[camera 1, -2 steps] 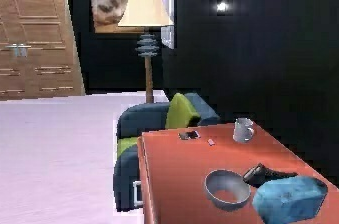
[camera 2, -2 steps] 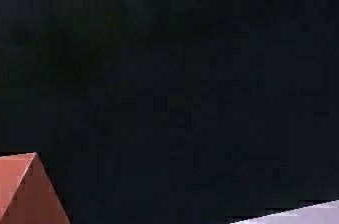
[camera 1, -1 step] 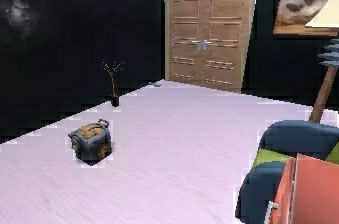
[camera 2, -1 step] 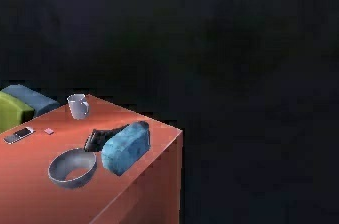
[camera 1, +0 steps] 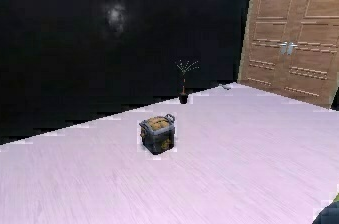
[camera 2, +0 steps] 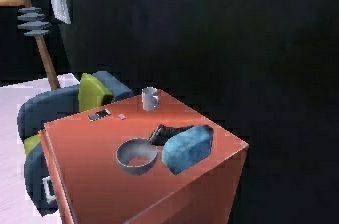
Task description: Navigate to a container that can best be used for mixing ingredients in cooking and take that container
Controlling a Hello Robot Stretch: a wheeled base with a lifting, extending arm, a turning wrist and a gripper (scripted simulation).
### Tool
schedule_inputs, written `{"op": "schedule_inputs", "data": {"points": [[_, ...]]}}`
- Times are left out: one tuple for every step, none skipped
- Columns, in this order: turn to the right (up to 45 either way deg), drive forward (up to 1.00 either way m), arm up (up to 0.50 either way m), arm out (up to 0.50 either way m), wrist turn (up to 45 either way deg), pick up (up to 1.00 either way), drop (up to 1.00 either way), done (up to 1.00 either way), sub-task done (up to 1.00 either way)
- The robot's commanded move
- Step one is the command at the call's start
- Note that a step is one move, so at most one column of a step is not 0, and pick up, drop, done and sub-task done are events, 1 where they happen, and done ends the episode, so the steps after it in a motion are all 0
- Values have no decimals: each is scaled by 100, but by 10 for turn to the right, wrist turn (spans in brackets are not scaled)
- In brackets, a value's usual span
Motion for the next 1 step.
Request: {"op": "schedule_inputs", "data": {"points": [[0,0,50,0,0,0,0,0,0]]}}
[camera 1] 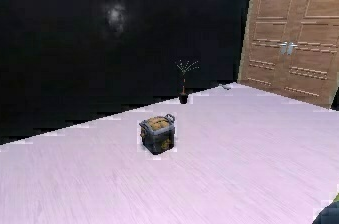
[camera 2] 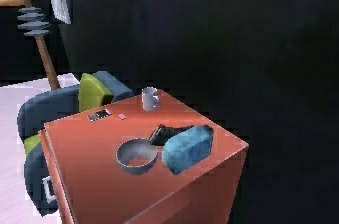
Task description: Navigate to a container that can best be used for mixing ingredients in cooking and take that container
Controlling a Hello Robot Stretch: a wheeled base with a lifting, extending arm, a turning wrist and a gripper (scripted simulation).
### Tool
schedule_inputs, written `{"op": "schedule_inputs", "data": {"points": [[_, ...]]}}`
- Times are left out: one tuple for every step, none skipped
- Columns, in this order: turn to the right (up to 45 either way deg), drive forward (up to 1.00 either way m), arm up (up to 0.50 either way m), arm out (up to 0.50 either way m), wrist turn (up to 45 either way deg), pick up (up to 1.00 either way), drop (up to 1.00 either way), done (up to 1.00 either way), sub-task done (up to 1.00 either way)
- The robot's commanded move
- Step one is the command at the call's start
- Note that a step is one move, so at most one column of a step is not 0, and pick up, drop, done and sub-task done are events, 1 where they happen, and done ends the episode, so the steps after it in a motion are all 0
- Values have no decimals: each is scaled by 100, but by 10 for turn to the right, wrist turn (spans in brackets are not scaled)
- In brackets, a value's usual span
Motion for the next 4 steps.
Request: {"op": "schedule_inputs", "data": {"points": [[0,0,38,0,0,0,0,0,0],[0,0,0,16,0,0,0,0,0],[0,0,0,0,450,0,0,0,0],[0,0,0,0,450,0,0,0,0]]}}
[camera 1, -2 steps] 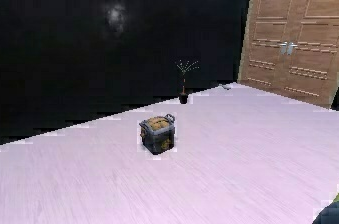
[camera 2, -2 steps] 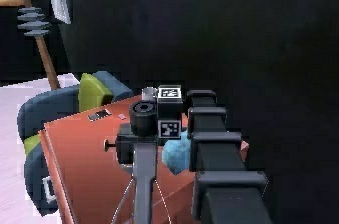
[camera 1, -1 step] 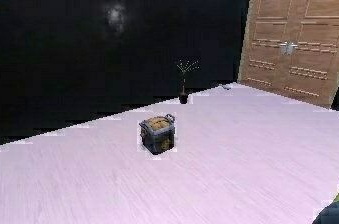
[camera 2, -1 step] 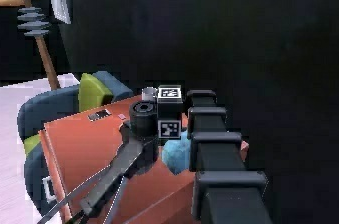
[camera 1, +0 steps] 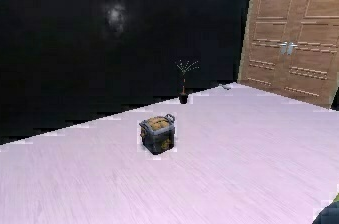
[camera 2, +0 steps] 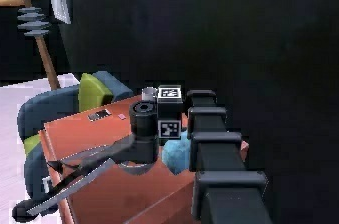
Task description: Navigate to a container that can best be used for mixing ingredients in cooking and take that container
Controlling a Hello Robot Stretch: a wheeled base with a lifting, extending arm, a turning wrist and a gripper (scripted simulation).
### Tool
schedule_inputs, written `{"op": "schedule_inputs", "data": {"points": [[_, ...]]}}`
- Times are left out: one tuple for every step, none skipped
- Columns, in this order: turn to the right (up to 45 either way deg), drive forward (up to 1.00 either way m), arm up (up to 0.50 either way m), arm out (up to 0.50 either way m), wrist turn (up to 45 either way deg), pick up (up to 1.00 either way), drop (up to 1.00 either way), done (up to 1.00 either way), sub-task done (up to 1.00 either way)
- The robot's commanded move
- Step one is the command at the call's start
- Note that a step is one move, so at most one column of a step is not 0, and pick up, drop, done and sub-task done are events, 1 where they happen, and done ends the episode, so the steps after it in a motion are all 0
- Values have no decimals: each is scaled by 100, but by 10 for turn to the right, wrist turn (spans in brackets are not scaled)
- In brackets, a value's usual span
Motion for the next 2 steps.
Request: {"op": "schedule_inputs", "data": {"points": [[0,0,0,0,450,0,0,0,0],[0,0,0,0,270,0,0,0,0]]}}
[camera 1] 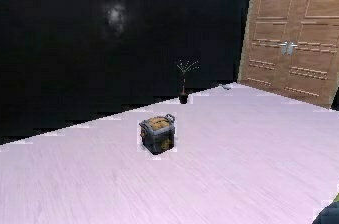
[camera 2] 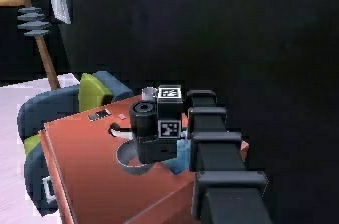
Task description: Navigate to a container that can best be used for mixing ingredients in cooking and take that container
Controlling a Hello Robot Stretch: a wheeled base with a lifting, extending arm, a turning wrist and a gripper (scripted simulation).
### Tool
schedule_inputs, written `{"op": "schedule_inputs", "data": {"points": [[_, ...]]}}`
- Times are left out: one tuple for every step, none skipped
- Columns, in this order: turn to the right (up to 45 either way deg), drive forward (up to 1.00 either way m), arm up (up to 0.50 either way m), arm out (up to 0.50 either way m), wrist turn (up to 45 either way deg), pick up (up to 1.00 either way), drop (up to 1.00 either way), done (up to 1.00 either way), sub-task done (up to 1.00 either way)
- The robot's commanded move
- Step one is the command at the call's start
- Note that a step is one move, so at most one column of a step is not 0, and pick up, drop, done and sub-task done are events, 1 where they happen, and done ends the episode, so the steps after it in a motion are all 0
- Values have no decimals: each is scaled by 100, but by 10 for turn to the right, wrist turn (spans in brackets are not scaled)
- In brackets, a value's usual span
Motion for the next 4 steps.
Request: {"op": "schedule_inputs", "data": {"points": [[0,0,-12,0,0,0,0,0,0],[0,0,0,0,0,100,0,0,0],[0,0,10,0,0,0,0,0,0],[0,0,0,0,0,0,0,100,0]]}}
